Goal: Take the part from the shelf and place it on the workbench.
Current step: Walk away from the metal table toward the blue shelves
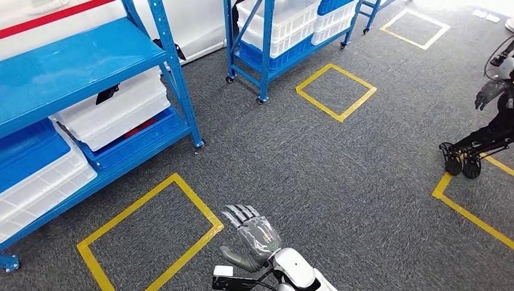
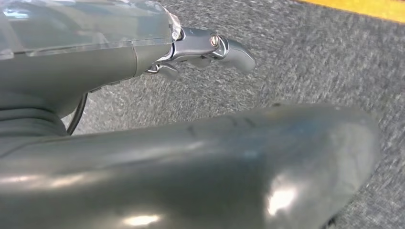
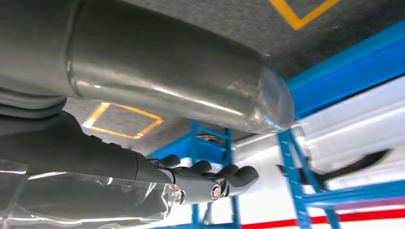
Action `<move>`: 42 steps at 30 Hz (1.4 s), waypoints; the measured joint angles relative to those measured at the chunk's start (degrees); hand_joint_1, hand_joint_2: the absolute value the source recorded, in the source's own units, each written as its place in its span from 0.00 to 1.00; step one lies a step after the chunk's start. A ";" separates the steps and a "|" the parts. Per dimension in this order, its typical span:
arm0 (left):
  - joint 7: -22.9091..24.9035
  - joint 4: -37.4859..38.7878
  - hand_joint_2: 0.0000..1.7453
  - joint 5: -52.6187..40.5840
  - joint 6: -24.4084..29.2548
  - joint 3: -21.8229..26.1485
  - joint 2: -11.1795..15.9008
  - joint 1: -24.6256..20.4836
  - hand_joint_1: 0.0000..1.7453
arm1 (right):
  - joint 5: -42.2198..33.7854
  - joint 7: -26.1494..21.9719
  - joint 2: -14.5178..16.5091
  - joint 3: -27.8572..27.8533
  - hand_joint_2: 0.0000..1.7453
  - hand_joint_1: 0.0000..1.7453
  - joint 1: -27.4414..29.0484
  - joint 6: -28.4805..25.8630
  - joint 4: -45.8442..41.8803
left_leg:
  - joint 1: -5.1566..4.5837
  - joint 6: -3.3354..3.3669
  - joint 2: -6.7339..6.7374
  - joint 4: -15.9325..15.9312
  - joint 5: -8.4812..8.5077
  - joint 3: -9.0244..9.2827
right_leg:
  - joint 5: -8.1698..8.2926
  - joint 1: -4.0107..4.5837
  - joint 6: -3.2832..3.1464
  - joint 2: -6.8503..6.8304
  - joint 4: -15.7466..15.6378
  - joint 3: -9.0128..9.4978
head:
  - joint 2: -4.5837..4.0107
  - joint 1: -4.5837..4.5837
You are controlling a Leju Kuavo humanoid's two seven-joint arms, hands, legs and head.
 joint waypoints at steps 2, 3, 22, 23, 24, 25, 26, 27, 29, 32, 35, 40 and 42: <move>-0.03 0.00 0.00 0.12 0.03 0.02 -0.01 -0.20 0.00 | -0.05 -0.05 -0.10 0.03 0.00 0.00 0.01 -0.01 0.14 | 0.09 0.44 -1.35 -0.03 0.13 -0.06 | -3.55 -0.26 0.25 3.42 7.33 -3.62 | 0.00 0.02; -0.04 0.00 0.00 0.15 0.03 0.04 -0.01 -0.25 0.00 | -0.09 -0.05 -0.18 0.05 0.00 0.00 0.07 0.01 0.27 | 0.08 0.53 -2.17 0.00 0.14 -0.09 | -4.75 -0.29 0.33 4.10 11.03 -5.63 | 0.00 0.03; -0.11 0.00 0.00 0.05 -0.05 0.52 0.00 0.02 0.00 | -0.22 -0.34 -0.14 0.43 0.00 0.00 -0.34 -0.02 0.86 | 0.54 -3.14 -0.21 11.33 -3.61 -5.91 | 3.57 -0.35 -2.02 0.10 -3.04 -0.16 | 0.00 0.01; -0.11 0.00 0.00 0.03 -0.07 0.52 0.01 -0.05 0.00 | -0.24 -0.38 -0.14 0.43 0.00 0.00 -0.37 -0.03 0.86 | 0.36 -2.91 1.15 7.16 -2.03 -3.68 | 3.30 -0.25 -1.81 -0.62 -2.94 0.07 | 0.00 0.01; -0.11 0.00 0.00 0.02 -0.09 0.52 0.01 -0.18 0.00 | -0.26 -0.40 -0.16 0.43 0.00 0.00 -0.40 -0.04 0.86 | 0.16 -2.48 2.21 3.72 -0.82 -1.85 | 3.05 -0.10 -1.56 -1.27 -2.83 0.27 | 0.00 0.01; -0.11 0.00 0.00 0.01 -0.13 0.52 0.02 -0.30 0.00 | -0.30 -0.43 -0.19 0.43 0.00 0.00 -0.44 -0.05 0.86 | -0.07 -2.01 2.94 1.70 -0.33 -0.83 | 2.86 0.05 -1.28 -1.84 -2.75 0.42 | 0.00 0.02; -0.11 0.00 0.00 -0.02 -0.16 0.52 0.02 -0.38 0.00 | -0.33 -0.45 -0.21 0.43 0.00 0.00 -0.47 -0.05 0.86 | -0.30 -1.55 3.00 1.10 -0.42 -0.62 | 2.75 0.19 -1.01 -2.36 -2.74 0.53 | 0.00 0.02; -0.10 0.00 0.00 -0.06 -0.20 0.52 0.03 -0.36 0.00 | -0.36 -0.46 -0.21 0.45 0.00 0.00 -0.52 -0.06 0.86 | -0.34 -1.12 2.24 1.02 -0.27 -0.72 | 2.69 0.25 -0.73 -2.90 -2.79 0.67 | 0.00 0.02; -0.09 0.00 0.00 -0.15 -0.32 0.52 0.02 -0.23 0.00 | -0.37 -0.46 -0.16 0.50 0.00 0.00 -0.67 -0.09 0.81 | -0.09 -0.47 0.90 0.63 -0.03 -0.62 | 2.18 0.06 -0.08 -2.51 -2.53 0.84 | 0.00 0.02; -0.04 0.00 0.00 -0.28 -0.58 0.53 -0.01 -0.50 0.00 | -0.39 -0.29 -0.29 0.54 0.00 0.00 -0.68 -0.21 0.70 | 0.19 0.36 -1.11 0.18 0.39 -0.47 | -2.13 -0.36 0.51 2.55 4.89 -2.42 | 0.00 0.03; -0.03 0.00 0.00 -0.32 -0.78 0.54 0.01 -0.63 0.00 | -0.38 0.10 -0.69 0.54 0.00 0.00 -0.11 -0.25 0.68 | 0.12 0.57 -3.68 0.28 0.44 -0.55 | -4.31 -0.37 0.56 4.36 13.12 -7.02 | 0.00 0.03; -0.03 0.00 0.00 -0.32 -0.89 0.54 -0.04 -0.61 0.00 | -0.36 0.22 -0.86 0.55 0.00 0.00 0.06 -0.24 0.49 | 0.15 -0.27 -7.68 1.11 0.22 -0.90 | 3.75 -0.63 -0.15 8.95 -1.02 -1.42 | 0.00 0.03; -0.03 0.00 0.00 -0.31 -0.90 0.54 -0.04 -0.56 0.00 | -0.34 0.27 -0.92 0.57 0.00 0.00 0.13 -0.24 0.42 | 0.20 -1.05 -8.83 1.08 0.34 -1.30 | 3.87 -0.45 -0.36 9.19 -1.94 -1.13 | 0.00 0.03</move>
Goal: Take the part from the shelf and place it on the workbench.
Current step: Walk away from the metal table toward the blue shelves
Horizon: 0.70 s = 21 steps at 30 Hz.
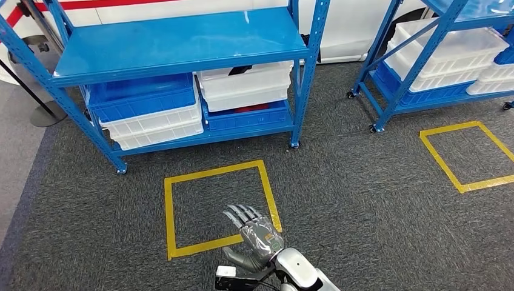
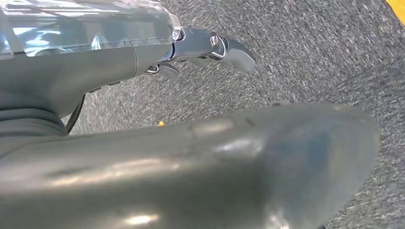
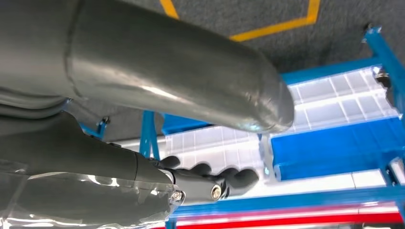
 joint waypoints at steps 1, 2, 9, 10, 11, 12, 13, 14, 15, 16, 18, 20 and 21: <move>0.00 0.00 0.00 0.00 -0.01 0.00 0.04 0.11 0.00 | 0.01 0.02 0.03 0.04 0.00 0.00 -0.03 -0.01 -0.09 | 0.08 -0.34 -0.33 -0.10 0.06 -0.11 | 0.10 -0.07 -0.27 -0.77 -0.15 0.08 | 0.00 0.00; 0.00 0.00 0.00 0.00 -0.01 0.00 0.07 0.23 0.00 | 0.01 0.03 0.07 0.07 0.00 0.00 -0.09 -0.01 -0.18 | 0.02 -0.63 0.51 0.15 -0.15 -0.26 | 0.19 -0.13 -0.63 -1.46 -0.43 0.26 | 0.00 -0.01; -0.01 0.00 0.00 0.02 0.00 0.00 0.11 0.28 0.00 | 0.01 0.14 0.13 0.16 0.00 0.00 0.09 0.02 -0.37 | 0.21 -1.92 7.66 15.43 -6.58 -7.37 | -0.20 0.14 -1.84 -7.91 -0.93 0.87 | 0.00 -0.02; -0.04 0.00 0.00 0.02 0.00 0.00 0.11 0.38 0.00 | 0.00 0.15 0.13 0.16 0.00 0.00 0.09 0.04 -0.37 | 0.24 -1.88 7.99 12.68 -4.92 -5.83 | -0.37 0.14 -1.73 -8.67 -0.89 1.03 | 0.00 -0.02; -0.08 0.00 0.00 0.02 0.02 0.00 0.13 0.43 0.00 | -0.12 0.16 0.13 0.16 0.00 0.00 0.08 0.09 -0.38 | 0.24 -1.75 8.56 8.48 -3.03 -3.52 | -0.56 0.17 -1.54 -9.24 -0.85 1.25 | 0.00 -0.02; -0.15 0.00 0.00 0.01 0.05 0.00 0.14 0.42 0.00 | -0.37 0.13 0.13 0.16 0.00 0.00 0.05 0.17 -0.40 | 0.08 -1.46 9.12 4.64 -1.74 -1.34 | -0.78 0.29 -1.28 -9.75 -0.80 1.40 | 0.00 -0.02; -0.22 0.00 0.00 0.01 0.11 0.00 0.14 0.44 0.00 | -0.66 0.06 0.13 0.16 0.00 0.00 0.02 0.30 -0.45 | -0.08 -1.06 9.55 1.81 -0.96 0.22 | -0.93 0.40 -1.01 -10.12 -0.77 1.55 | 0.00 -0.02; -0.28 0.00 0.00 0.00 0.18 0.01 0.16 0.53 0.00 | -1.00 -0.04 0.16 0.16 0.00 0.00 -0.01 0.43 -0.54 | -0.27 -0.67 9.74 0.33 -0.78 0.99 | -1.00 0.51 -0.72 -10.33 -0.77 1.64 | 0.00 -0.01; -0.32 0.00 0.00 -0.01 0.24 0.01 0.17 0.67 0.00 | -1.29 -0.13 0.20 0.16 0.00 0.00 -0.04 0.55 -0.62 | -0.47 -0.28 9.64 0.10 -0.92 1.06 | -0.99 0.58 -0.46 -10.53 -0.83 1.69 | 0.00 -0.01; -0.34 0.00 0.00 -0.02 0.27 0.02 0.19 0.83 0.00 | -1.46 -0.20 0.26 0.16 0.00 0.00 -0.07 0.64 -0.73 | -0.44 0.07 9.46 -0.07 -0.82 1.01 | -0.94 0.58 -0.20 -10.66 -0.90 1.80 | 0.00 -0.01; -0.36 0.00 0.00 -0.07 0.29 0.02 0.15 0.96 0.00 | -1.80 -0.30 0.32 0.16 0.00 0.00 -0.09 0.75 -0.92 | -0.19 0.72 9.12 -0.54 -0.60 1.21 | -1.69 0.39 0.35 -9.44 -0.05 1.55 | 0.00 -0.01; -0.39 0.00 0.00 -0.11 0.29 0.02 0.08 0.74 0.00 | -2.31 -0.56 0.29 0.16 0.00 0.00 0.01 0.80 -1.03 | 0.07 1.30 8.78 -0.90 -0.39 1.39 | -4.63 0.14 0.77 -6.78 4.93 -0.77 | 0.00 -0.01; -0.41 0.00 0.00 -0.12 0.29 0.01 0.07 0.60 0.00 | -2.68 -0.74 0.24 0.16 0.00 0.00 0.17 0.80 -1.03 | 0.06 1.49 8.59 -0.93 -0.39 1.37 | -6.49 0.11 0.89 -5.70 8.87 -2.77 | 0.00 -0.01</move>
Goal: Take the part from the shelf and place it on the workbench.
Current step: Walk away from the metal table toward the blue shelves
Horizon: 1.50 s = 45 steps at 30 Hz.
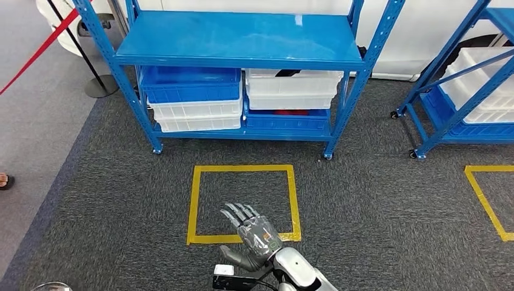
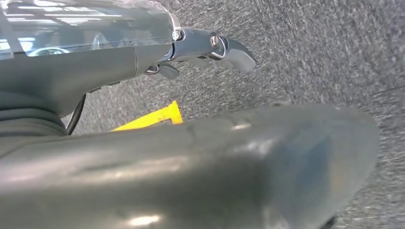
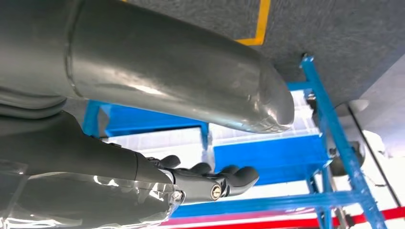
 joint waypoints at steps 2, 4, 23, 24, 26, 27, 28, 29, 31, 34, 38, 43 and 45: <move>-0.03 0.00 0.00 0.02 0.00 0.00 0.00 -0.06 0.00 | -0.77 -0.37 -0.15 0.00 0.00 0.00 0.44 0.00 0.02 | -0.03 0.12 -0.58 0.02 -0.03 0.02 | -1.68 -0.02 0.14 0.73 6.14 -3.35 | 0.00 0.01; -0.03 0.00 0.00 0.09 0.00 0.01 0.01 0.01 0.00 | -1.25 -0.63 -0.23 0.00 0.00 0.00 0.68 0.00 0.02 | -0.04 0.03 -1.26 0.08 -0.11 0.17 | 0.90 -0.03 0.05 0.82 4.52 -3.16 | 0.00 0.01; 0.14 0.00 0.00 -0.39 0.05 0.01 0.16 0.23 0.00 | -0.32 -0.62 0.36 0.00 0.00 0.00 1.89 -0.01 -1.95 | -0.12 -1.81 -2.24 0.14 -0.45 0.34 | 7.19 0.53 -1.71 1.57 -9.37 2.41 | 0.00 0.01; 0.24 0.00 0.00 -0.55 0.06 0.00 0.16 0.22 0.00 | -0.15 -0.60 0.37 0.00 0.00 0.00 2.06 0.06 -2.24 | -0.12 -1.85 -2.23 0.14 -0.45 0.33 | 7.19 0.53 -1.71 1.57 -9.37 2.41 | 0.00 0.01; 0.43 0.00 0.00 -0.83 0.11 -0.04 0.16 0.21 0.00 | 0.04 -0.59 0.42 0.00 0.00 0.00 2.35 0.19 -2.67 | -0.14 -1.91 -2.23 0.15 -0.45 0.31 | 7.19 0.51 -1.71 1.57 -9.37 2.42 | 0.00 0.01; 0.48 0.00 0.00 -0.94 0.14 -0.06 0.16 0.20 0.00 | 0.08 -0.59 0.47 0.00 0.00 0.00 2.45 0.26 -2.80 | -0.15 -1.91 -2.23 0.16 -0.45 0.30 | 7.20 0.50 -1.70 1.56 -9.37 2.42 | 0.00 0.01; 0.51 0.00 0.00 -1.03 0.19 -0.09 0.16 0.19 0.00 | 0.11 -0.60 0.53 0.00 0.00 0.00 2.54 0.32 -2.91 | -0.16 -1.91 -2.23 0.19 -0.45 0.29 | 7.20 0.48 -1.70 1.56 -9.37 2.43 | 0.00 0.01; 0.52 0.00 0.00 -1.10 0.24 -0.11 0.16 0.19 0.00 | 0.15 -0.61 0.60 0.00 0.00 0.00 2.62 0.40 -2.99 | -0.17 -1.90 -2.23 0.22 -0.45 0.27 | 7.21 0.46 -1.69 1.56 -9.37 2.43 | 0.00 0.01; 0.53 0.00 0.00 -1.14 0.33 -0.14 0.16 0.18 0.00 | 0.20 -0.62 0.69 0.00 0.00 0.00 2.72 0.50 -3.13 | -0.19 -1.89 -2.23 0.29 -0.46 0.24 | 7.22 0.44 -1.68 1.56 -9.37 2.44 | 0.00 0.01; 0.52 0.00 0.00 -1.17 0.35 -0.14 0.17 0.14 0.00 | 0.20 -0.62 0.74 0.00 0.00 0.00 2.80 0.97 -3.16 | -0.28 -1.63 -2.23 0.62 -0.61 0.10 | 7.31 0.31 -1.47 1.56 -9.45 2.44 | 0.00 0.01; 0.50 0.00 0.00 -1.17 0.35 -0.14 0.19 0.09 0.00 | 0.05 -0.66 0.84 0.00 0.00 0.00 2.90 1.78 -3.16 | -0.38 -1.12 -2.22 1.04 -0.86 -0.10 | 7.36 0.19 -1.05 1.56 -9.46 2.45 | 0.00 0.01; 0.35 0.00 0.00 -1.13 0.40 -0.14 0.15 0.02 0.00 | -0.79 -1.09 1.02 -0.02 0.00 0.00 2.86 2.82 -3.15 | 0.14 -0.08 -1.72 -0.90 0.20 0.84 | 5.26 0.09 0.02 1.56 -6.54 1.29 | 0.00 0.01; 0.35 0.00 0.00 -1.18 0.51 -0.14 0.14 -0.03 0.00 | -0.80 -0.94 1.00 -0.03 0.00 0.00 2.92 2.88 -3.01 | 0.11 0.06 -1.49 -1.05 0.28 0.85 | 1.51 -0.07 0.38 1.47 0.46 -2.09 | 0.00 0.01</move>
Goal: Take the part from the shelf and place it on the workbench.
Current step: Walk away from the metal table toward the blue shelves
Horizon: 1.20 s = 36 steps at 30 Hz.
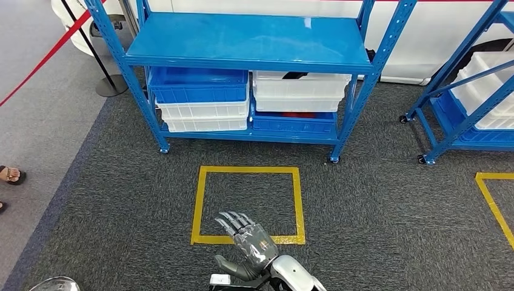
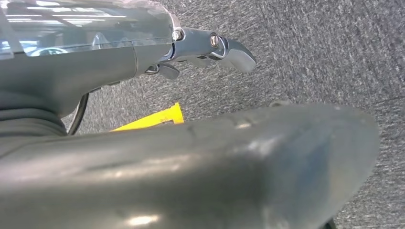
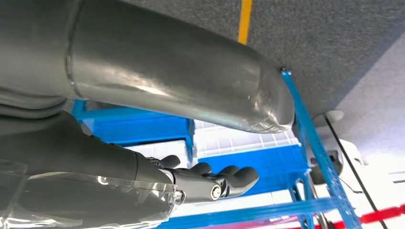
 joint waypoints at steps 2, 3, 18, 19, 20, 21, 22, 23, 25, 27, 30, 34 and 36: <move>0.08 0.00 0.00 -0.09 0.09 0.00 -0.01 0.00 0.00 | 0.13 0.59 -0.03 -0.08 0.00 0.00 0.09 -0.19 0.70 | 0.04 -0.08 0.09 0.10 -0.06 -0.12 | -1.43 -0.24 0.36 -0.02 5.07 -2.53 | 0.00 0.00; 0.13 0.00 0.00 -0.14 0.12 0.00 -0.03 0.01 0.00 | 0.15 0.85 -0.03 -0.18 0.00 0.00 0.10 -0.47 1.34 | 0.10 -0.20 0.07 0.22 -0.13 -0.14 | -0.49 -0.40 0.51 -0.04 4.56 -2.26 | 0.00 0.00; 0.13 0.00 0.00 -0.50 1.55 0.02 -0.11 -0.05 0.00 | -8.55 -3.10 4.14 -9.54 0.00 0.00 -2.97 -19.54 37.01 | 0.31 -1.77 -0.43 1.13 -1.04 0.00 | 4.97 -0.19 -1.68 0.37 -9.46 4.96 | 0.00 -0.02; 0.17 0.00 0.00 -0.68 1.69 0.02 -0.11 -0.05 0.00 | -9.00 -2.07 4.13 -10.38 0.00 0.00 -2.94 -19.90 39.49 | 0.36 -2.14 -0.43 1.07 -1.05 0.03 | 4.95 -0.15 -1.71 0.39 -9.45 4.95 | 0.00 -0.02; 0.26 0.00 0.00 -0.83 1.86 0.01 -0.10 -0.07 0.00 | -9.39 -0.52 4.09 -11.18 0.00 0.00 -2.88 -19.70 41.53 | 0.39 -2.41 -0.43 1.04 -1.09 0.09 | 4.93 -0.12 -1.74 0.40 -9.44 4.96 | 0.00 -0.02; 0.37 0.00 0.00 -0.98 2.04 -0.01 -0.10 -0.08 0.00 | -9.78 1.52 4.02 -12.05 0.00 0.00 -2.79 -19.06 43.44 | 0.40 -2.59 -0.43 1.03 -1.12 0.13 | 4.90 -0.11 -1.77 0.40 -9.44 4.97 | 0.00 -0.02; 0.50 0.00 0.00 -1.13 2.21 -0.02 -0.09 -0.08 0.00 | -10.16 3.64 3.92 -12.97 0.00 0.00 -2.61 -18.22 45.23 | 0.41 -2.71 -0.43 1.03 -1.15 0.16 | 4.88 -0.10 -1.78 0.38 -9.44 5.00 | 0.00 -0.02; 0.60 0.00 0.00 -1.20 2.36 -0.03 -0.09 -0.08 0.00 | -10.46 5.54 3.78 -13.82 0.00 0.00 -2.36 -17.32 46.75 | 0.41 -2.80 -0.43 1.03 -1.17 0.17 | 4.86 -0.10 -1.79 0.37 -9.44 5.01 | 0.00 -0.01; 0.69 0.00 0.00 -1.21 2.56 -0.02 -0.10 -0.07 0.00 | -10.81 8.50 3.52 -15.21 0.00 0.00 -1.80 -15.74 49.12 | 0.40 -2.93 -0.42 1.05 -1.24 0.14 | 4.85 -0.11 -1.77 0.38 -9.44 5.03 | 0.00 -0.02; 0.69 0.00 0.00 -1.15 2.72 -0.02 -0.11 -0.09 0.00 | -11.08 10.57 3.36 -16.17 0.00 0.00 -1.49 -14.09 50.83 | 0.38 -2.99 -0.40 1.10 -1.30 0.13 | 4.85 -0.15 -1.74 0.41 -9.46 5.05 | 0.00 -0.02; 0.70 0.00 0.00 -1.00 3.16 -0.01 -0.11 -0.08 0.00 | -11.08 13.18 3.15 -17.07 0.00 0.00 -1.32 -11.12 52.57 | 0.31 -2.97 -0.40 1.21 -1.33 0.11 | 4.84 -0.24 -1.64 0.41 -9.50 5.09 | 0.00 0.00; 0.81 0.00 0.00 -0.92 3.51 0.00 -0.11 -0.06 0.00 | -10.61 14.89 2.83 -17.30 0.00 0.00 -1.16 -9.20 53.68 | 0.28 -2.90 -0.40 1.33 -1.38 0.05 | 4.88 -0.28 -1.52 0.41 -9.50 5.10 | 0.00 -0.01; 1.03 0.00 0.00 -1.09 3.67 -0.01 -0.11 -0.06 0.00 | -10.48 16.10 2.72 -17.44 0.00 0.00 -1.16 -7.57 54.07 | 0.28 -2.87 -0.40 1.37 -1.39 0.05 | 4.89 -0.29 -1.50 0.41 -9.50 5.11 | 0.00 -0.01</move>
